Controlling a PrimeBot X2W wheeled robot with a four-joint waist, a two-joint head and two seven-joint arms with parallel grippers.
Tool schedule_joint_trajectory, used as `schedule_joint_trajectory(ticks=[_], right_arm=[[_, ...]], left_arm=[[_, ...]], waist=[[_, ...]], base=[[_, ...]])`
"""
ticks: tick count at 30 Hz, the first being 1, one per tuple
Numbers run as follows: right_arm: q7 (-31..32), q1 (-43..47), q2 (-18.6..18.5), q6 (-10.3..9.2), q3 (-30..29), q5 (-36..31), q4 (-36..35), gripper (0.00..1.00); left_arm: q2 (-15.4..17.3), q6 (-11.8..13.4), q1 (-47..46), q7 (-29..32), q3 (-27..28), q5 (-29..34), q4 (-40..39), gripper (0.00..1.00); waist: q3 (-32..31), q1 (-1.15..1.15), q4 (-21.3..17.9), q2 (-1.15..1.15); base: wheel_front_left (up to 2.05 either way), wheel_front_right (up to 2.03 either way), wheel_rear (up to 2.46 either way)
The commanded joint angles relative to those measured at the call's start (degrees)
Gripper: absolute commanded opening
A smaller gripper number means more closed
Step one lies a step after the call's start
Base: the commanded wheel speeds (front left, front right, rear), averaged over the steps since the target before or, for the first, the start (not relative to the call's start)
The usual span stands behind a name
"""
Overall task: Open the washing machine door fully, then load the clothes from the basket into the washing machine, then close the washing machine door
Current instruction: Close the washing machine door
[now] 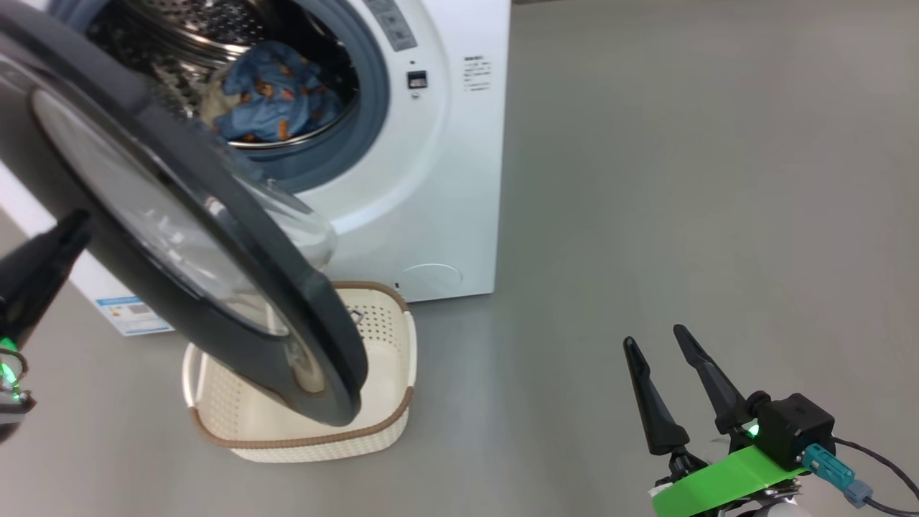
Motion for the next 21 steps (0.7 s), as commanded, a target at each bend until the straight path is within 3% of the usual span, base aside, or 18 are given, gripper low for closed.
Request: schedule_joint_trajectory(ticks=[1,11,12,17,21], right_arm=[[-0.26,-1.83,0.12,0.09,0.94,-0.09,-1.16,1.00],[-0.26,-2.08,0.12,0.09,-0.59,-0.50,-1.03,1.00],[-0.26,-2.08,0.12,0.09,-0.59,-0.50,-1.03,1.00],[-0.26,-1.99,0.12,0.09,-1.08,-0.90,-1.08,1.00],[-0.26,-1.96,0.12,0.09,-1.43,-1.22,-1.12,1.00]], left_arm=[[3.87,-2.31,-0.55,-1.28,1.98,2.67,-1.38,0.98],[6.52,-14.97,4.61,-10.26,2.16,14.45,0.41,1.00],[6.52,-14.97,4.61,-10.26,2.16,14.45,0.41,1.00],[7.44,-21.13,8.63,-17.08,1.94,22.71,0.82,1.00],[7.80,-24.18,11.99,-23.42,1.03,30.36,0.77,1.00]], waist=[[-0.95,0.00,1.97,0.00],[-1.54,0.00,5.22,0.00],[-1.54,0.00,5.22,0.00],[-1.93,0.00,5.91,0.00],[-2.14,0.00,6.11,0.00]], base=[[0.00,0.00,0.00],[0.00,0.00,0.00],[0.00,0.00,0.00],[0.00,0.00,0.00],[0.00,0.00,0.00]])
